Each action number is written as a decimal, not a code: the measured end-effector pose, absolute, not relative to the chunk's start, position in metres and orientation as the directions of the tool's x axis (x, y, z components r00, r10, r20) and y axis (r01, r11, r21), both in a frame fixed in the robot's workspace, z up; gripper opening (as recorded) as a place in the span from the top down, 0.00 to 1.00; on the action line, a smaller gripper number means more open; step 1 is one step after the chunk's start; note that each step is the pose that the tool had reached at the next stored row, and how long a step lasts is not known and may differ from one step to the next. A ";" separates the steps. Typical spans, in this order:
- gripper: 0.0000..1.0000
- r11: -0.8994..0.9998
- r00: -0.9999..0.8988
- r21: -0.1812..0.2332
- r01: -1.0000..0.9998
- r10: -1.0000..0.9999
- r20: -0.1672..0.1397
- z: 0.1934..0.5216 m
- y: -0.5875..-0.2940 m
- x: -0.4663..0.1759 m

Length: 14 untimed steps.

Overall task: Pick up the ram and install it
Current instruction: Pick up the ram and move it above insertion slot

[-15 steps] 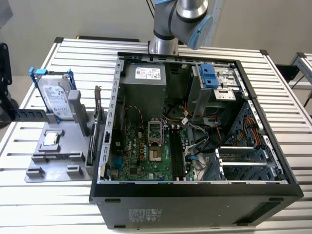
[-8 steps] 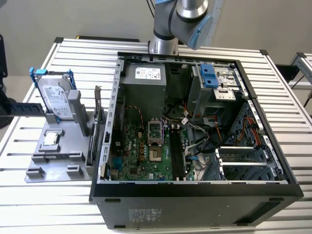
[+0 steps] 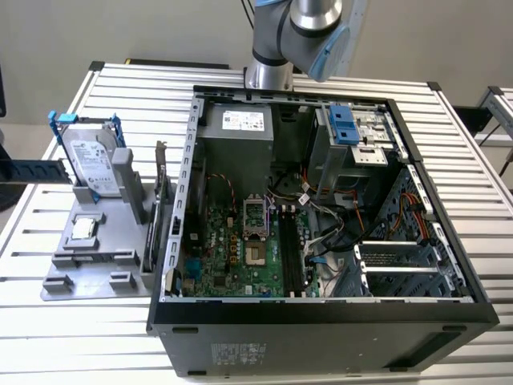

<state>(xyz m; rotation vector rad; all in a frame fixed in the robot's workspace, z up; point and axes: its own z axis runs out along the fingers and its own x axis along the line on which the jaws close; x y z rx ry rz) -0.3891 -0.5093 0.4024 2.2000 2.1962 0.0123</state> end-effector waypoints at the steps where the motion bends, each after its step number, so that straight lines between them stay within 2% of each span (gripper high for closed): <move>1: 1.00 -0.001 0.002 0.029 1.000 1.000 -0.018 0.403 -0.509 -0.389; 14: 1.00 -0.001 0.002 0.029 1.000 1.000 -0.018 0.403 -0.509 -0.386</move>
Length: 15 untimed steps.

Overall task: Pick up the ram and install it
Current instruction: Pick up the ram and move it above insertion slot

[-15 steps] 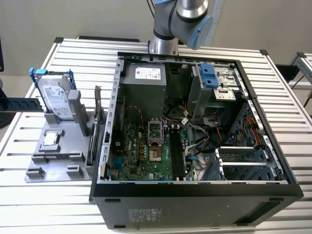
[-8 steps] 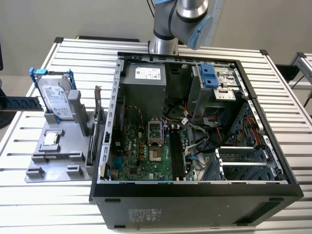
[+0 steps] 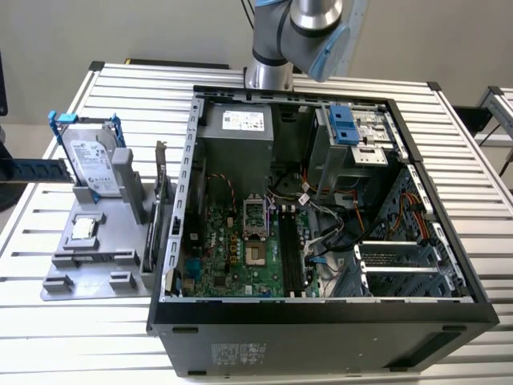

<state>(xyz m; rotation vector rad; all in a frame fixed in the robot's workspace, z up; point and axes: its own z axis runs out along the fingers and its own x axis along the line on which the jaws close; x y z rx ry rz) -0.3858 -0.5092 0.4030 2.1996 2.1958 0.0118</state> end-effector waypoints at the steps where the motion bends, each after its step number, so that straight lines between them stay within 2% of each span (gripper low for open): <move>1: 1.00 -0.001 0.002 0.029 1.000 1.000 -0.018 0.403 -0.509 -0.385; 15: 1.00 -0.001 0.002 0.029 1.000 1.000 -0.018 0.403 -0.509 -0.369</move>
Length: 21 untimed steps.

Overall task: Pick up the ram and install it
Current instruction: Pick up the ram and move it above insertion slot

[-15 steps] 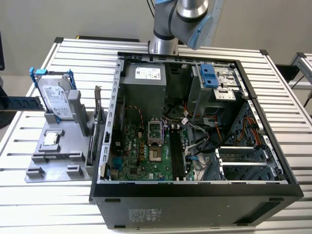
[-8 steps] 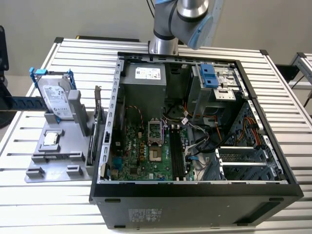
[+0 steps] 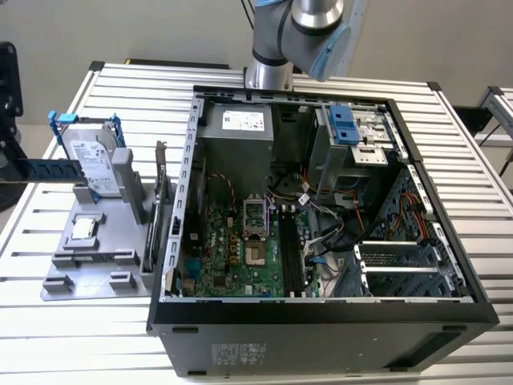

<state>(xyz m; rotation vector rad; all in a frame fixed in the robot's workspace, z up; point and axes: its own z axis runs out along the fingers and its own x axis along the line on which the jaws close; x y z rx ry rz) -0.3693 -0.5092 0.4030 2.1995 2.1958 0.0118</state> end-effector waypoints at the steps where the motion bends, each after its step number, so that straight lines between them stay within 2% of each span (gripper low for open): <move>1: 1.00 -0.001 0.002 0.029 1.000 1.000 -0.018 0.403 -0.509 -0.368; 21: 1.00 -0.001 0.002 0.029 1.000 1.000 -0.018 0.403 -0.508 -0.342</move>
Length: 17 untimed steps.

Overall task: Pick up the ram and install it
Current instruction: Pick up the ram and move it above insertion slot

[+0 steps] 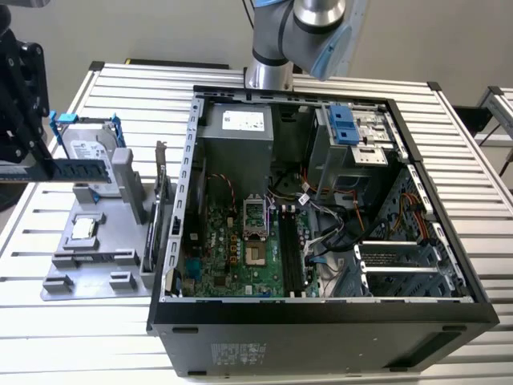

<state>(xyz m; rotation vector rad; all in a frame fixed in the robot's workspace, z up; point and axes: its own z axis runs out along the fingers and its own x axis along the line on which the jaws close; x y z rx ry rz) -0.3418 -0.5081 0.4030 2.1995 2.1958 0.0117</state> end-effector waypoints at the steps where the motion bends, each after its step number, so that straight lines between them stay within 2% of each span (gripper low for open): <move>1: 1.00 -0.001 0.002 0.029 1.000 1.000 -0.018 0.403 -0.508 -0.341; 17: 1.00 -0.001 0.002 0.029 1.000 1.000 -0.018 0.403 -0.501 -0.326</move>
